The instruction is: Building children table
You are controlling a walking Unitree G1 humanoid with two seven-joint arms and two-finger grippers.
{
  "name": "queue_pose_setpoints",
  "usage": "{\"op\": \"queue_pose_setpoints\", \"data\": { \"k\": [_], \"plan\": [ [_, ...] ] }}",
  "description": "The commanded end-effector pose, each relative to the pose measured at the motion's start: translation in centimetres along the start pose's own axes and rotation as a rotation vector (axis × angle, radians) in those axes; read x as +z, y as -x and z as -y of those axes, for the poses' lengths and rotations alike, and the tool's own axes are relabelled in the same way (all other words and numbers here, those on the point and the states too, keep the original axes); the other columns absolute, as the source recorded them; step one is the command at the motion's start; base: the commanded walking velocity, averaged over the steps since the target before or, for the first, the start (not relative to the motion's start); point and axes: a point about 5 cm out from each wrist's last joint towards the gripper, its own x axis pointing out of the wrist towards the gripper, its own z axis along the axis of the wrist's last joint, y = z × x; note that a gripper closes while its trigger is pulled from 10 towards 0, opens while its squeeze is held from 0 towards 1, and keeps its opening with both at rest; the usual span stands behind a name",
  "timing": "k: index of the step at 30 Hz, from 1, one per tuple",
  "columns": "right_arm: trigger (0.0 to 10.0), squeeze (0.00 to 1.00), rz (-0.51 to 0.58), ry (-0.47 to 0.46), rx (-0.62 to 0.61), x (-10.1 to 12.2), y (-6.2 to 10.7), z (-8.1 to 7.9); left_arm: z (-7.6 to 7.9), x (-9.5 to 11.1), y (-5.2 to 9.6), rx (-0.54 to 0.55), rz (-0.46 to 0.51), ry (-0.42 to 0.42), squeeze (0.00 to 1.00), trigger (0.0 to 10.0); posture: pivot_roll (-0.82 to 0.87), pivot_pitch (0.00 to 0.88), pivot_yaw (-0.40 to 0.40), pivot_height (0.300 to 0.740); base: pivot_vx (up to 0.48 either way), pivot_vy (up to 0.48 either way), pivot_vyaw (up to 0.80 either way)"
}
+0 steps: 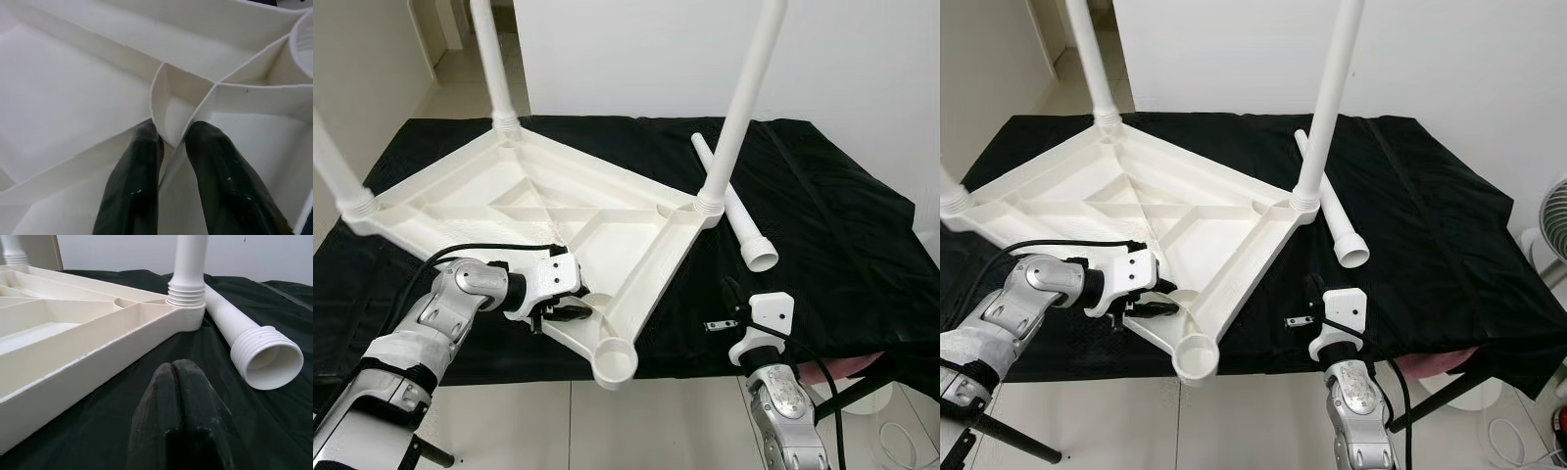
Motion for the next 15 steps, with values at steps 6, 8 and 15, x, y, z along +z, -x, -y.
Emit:
{"op": "queue_pose_setpoints", "data": {
  "k": [6, 8, 15],
  "plan": [
    [10.0, 0.0, -0.013, 0.001, -0.011, -0.1, 0.2, 0.2, 1.8, -2.4, -1.0, -0.029, -0.075, 0.095, 0.0, 0.0, -0.09, 0.0, 0.006, 0.74, 0.0, 0.0, 0.0],
    [10.0, 0.0, -0.013, 0.001, -0.011, -0.1, 0.1, 0.2, 1.7, -2.0, -1.4, -0.012, -0.052, 0.097, 0.0, 0.0, -0.09, 0.0, 0.004, 0.74, 0.0, 0.0, 0.0],
    [10.0, 0.0, -0.014, -0.001, -0.011, -0.1, 0.1, 0.1, 1.1, -0.5, -2.9, 0.076, 0.027, 0.105, 0.0, 0.0, -0.09, 0.0, 0.004, 0.74, 0.0, 0.0, 0.0]
  ]
}}
